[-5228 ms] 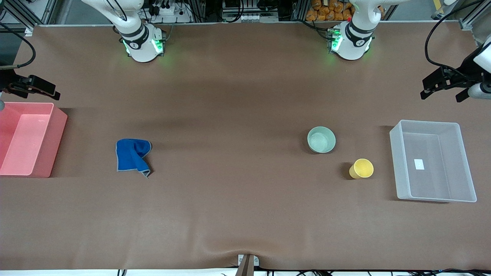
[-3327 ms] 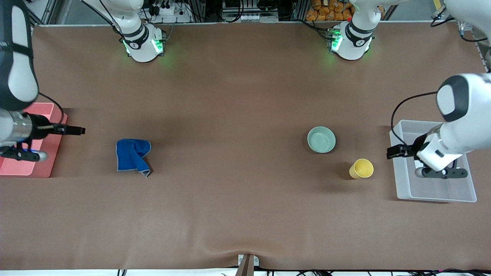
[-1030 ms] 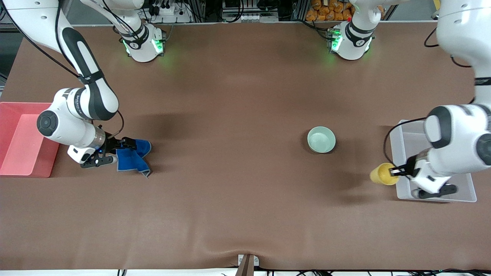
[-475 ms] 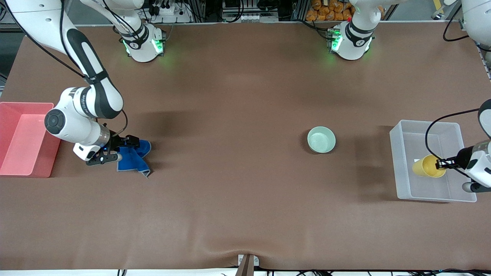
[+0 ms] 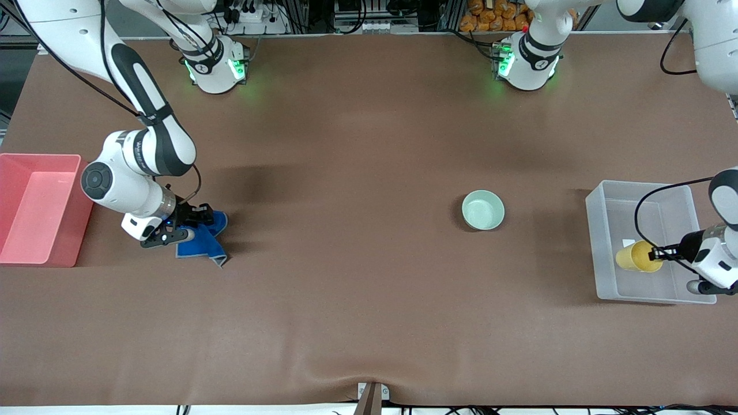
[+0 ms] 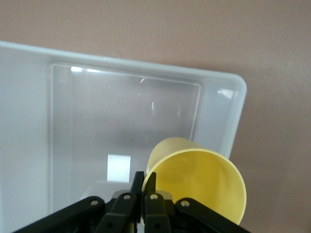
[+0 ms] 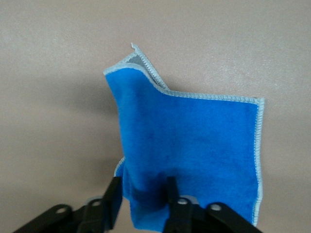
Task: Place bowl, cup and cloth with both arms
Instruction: 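Lift the cloth with the right gripper while the left gripper lowers the cup, then carry the cloth into the pink tray while the left gripper reaches the bowl, then grasp the pale green bowl rim with the left gripper, then release the cloth in the tray while the left gripper carries the bowl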
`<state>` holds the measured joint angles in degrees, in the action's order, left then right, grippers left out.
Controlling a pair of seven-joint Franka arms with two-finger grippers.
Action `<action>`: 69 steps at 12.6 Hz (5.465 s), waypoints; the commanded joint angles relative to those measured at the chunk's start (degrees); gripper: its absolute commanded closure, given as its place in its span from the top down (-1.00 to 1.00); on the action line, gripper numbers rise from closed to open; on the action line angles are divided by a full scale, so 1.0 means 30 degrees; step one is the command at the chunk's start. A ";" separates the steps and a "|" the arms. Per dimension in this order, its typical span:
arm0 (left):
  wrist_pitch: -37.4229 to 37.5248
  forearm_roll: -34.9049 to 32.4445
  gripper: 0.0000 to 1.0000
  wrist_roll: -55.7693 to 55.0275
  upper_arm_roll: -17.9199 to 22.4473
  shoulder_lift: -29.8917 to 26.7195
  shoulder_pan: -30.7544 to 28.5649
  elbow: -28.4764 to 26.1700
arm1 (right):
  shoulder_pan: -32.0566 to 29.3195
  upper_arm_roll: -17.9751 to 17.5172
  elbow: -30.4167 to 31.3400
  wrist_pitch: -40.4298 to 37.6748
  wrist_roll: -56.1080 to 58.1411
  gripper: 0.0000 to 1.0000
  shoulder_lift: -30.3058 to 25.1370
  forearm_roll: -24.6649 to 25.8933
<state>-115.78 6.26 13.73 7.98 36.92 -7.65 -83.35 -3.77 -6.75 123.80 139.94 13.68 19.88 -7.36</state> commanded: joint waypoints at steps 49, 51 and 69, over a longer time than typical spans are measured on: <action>-0.8018 -0.3433 -0.42 -1.3596 -0.7464 -0.5952 0.3280 -1.4931 | -1.5852 0.0199 -1.0301 -0.6865 2.1018 -1.00 0.1836 0.6031; -0.8398 -0.3433 -1.00 -1.3629 -0.7464 -0.5776 0.3281 -1.4931 | -1.6056 0.0228 -1.0534 -0.5841 2.1046 -1.00 0.2219 0.3605; 0.2062 -0.3812 -1.00 -0.0165 -0.3663 -0.5834 -0.3486 -0.4970 | -1.5092 0.0083 -1.1179 -0.4565 1.7102 1.00 0.2370 0.1250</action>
<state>-109.90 -3.18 8.23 -5.86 18.59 -18.43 -99.11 -49.47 -6.24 91.06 130.91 69.29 28.91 -2.68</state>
